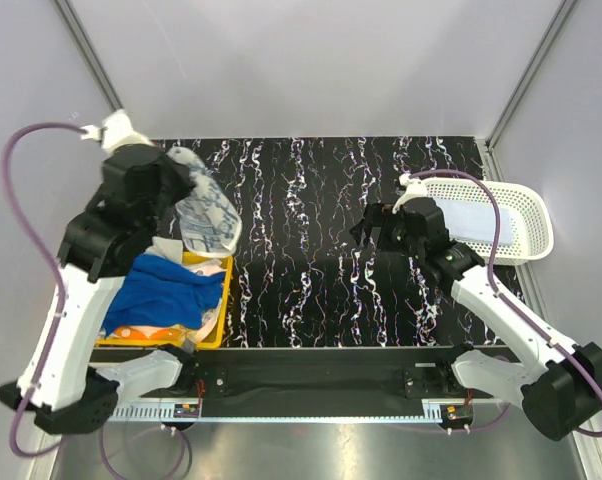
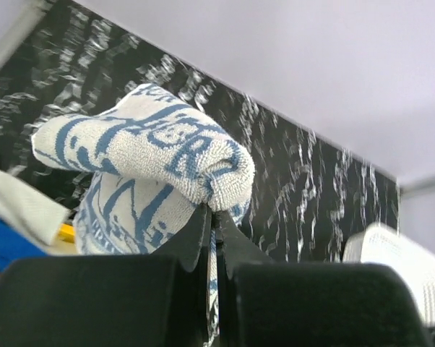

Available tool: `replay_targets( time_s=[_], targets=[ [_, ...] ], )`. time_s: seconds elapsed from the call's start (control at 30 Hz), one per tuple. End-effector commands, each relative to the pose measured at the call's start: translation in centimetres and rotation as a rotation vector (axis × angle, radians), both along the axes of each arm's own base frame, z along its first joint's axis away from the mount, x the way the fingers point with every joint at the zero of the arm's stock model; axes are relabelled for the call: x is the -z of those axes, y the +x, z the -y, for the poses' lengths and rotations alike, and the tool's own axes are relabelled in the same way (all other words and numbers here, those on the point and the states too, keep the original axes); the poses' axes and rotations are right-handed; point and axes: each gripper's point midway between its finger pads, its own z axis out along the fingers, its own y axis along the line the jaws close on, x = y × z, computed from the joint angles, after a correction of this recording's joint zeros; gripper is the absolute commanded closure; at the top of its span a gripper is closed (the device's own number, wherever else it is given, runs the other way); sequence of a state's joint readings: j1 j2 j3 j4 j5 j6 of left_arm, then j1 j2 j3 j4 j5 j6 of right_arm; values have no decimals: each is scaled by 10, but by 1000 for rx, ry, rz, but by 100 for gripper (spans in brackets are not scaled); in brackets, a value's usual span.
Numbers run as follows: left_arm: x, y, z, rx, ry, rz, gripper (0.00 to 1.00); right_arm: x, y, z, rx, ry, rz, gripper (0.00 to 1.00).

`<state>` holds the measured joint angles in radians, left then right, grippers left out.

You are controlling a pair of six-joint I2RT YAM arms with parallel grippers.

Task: Fold and stack the towels
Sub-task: Grab crumpled towel, then move the towel to the center of the board

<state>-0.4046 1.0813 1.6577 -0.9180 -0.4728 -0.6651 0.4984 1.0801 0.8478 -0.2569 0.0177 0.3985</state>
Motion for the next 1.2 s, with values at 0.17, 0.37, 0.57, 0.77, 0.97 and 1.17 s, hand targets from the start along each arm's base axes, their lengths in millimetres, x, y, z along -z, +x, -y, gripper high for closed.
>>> replay_targets(
  time_s=[0.17, 0.37, 0.57, 0.77, 0.97, 1.17],
  targets=[
    [4, 1, 146, 276, 45, 21, 100, -48, 12, 7, 95, 61, 99, 0],
    [53, 9, 189, 380, 17, -63, 100, -55, 15, 17, 149, 47, 119, 0],
    [176, 41, 170, 402, -76, -278, 66, -24, 22, 15, 172, 25, 68, 0],
    [242, 31, 170, 458, -55, -418, 38, 30, 34, 2, 158, -14, -55, 5],
    [276, -4, 181, 487, -31, -514, 44, 92, 44, -4, 152, -116, -211, 16],
    [325, -37, 175, 405, -37, -615, 47, 131, 49, -14, 132, -145, -299, 30]
  ],
)
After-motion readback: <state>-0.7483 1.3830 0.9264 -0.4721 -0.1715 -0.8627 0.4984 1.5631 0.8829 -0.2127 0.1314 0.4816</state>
